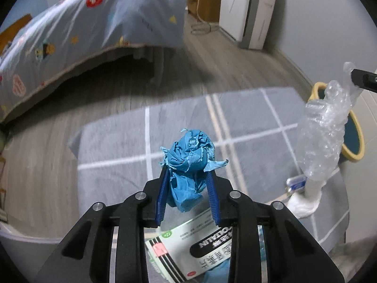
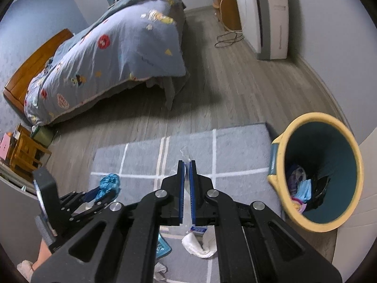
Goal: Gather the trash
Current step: 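Carry the blue glove and plastic bag over the bin and release both, then move both open tools back over the cushion trash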
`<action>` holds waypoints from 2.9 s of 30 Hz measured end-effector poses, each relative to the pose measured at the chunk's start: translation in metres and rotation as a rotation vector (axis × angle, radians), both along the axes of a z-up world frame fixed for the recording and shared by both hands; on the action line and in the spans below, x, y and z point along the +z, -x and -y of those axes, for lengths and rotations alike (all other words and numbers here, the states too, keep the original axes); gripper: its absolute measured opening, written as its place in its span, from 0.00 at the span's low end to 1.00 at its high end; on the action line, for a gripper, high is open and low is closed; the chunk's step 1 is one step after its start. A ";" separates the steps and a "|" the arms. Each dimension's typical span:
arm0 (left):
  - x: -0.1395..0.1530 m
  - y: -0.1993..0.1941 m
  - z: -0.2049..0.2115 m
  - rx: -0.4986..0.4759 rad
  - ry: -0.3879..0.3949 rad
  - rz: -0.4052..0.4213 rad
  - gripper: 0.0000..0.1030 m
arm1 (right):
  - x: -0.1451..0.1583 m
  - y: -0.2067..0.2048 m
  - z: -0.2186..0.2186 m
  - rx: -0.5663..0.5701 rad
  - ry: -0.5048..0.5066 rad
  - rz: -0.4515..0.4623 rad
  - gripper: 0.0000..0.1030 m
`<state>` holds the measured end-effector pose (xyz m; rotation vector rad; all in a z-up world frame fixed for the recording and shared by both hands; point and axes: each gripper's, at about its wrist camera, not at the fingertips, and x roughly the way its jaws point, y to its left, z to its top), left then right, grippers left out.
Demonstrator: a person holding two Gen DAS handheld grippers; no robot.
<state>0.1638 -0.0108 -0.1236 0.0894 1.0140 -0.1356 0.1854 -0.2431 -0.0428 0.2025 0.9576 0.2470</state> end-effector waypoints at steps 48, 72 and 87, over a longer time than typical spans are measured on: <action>0.029 -0.012 0.288 -0.458 0.093 0.062 0.31 | 0.002 0.018 0.258 -0.357 0.005 0.021 0.04; -0.033 -0.018 0.323 -0.540 0.033 -0.027 0.52 | -0.049 0.009 0.272 -0.424 0.046 -0.147 0.06; 0.000 -0.017 0.280 -0.381 0.033 0.028 0.92 | -0.021 0.012 0.265 -0.459 -0.005 -0.080 0.94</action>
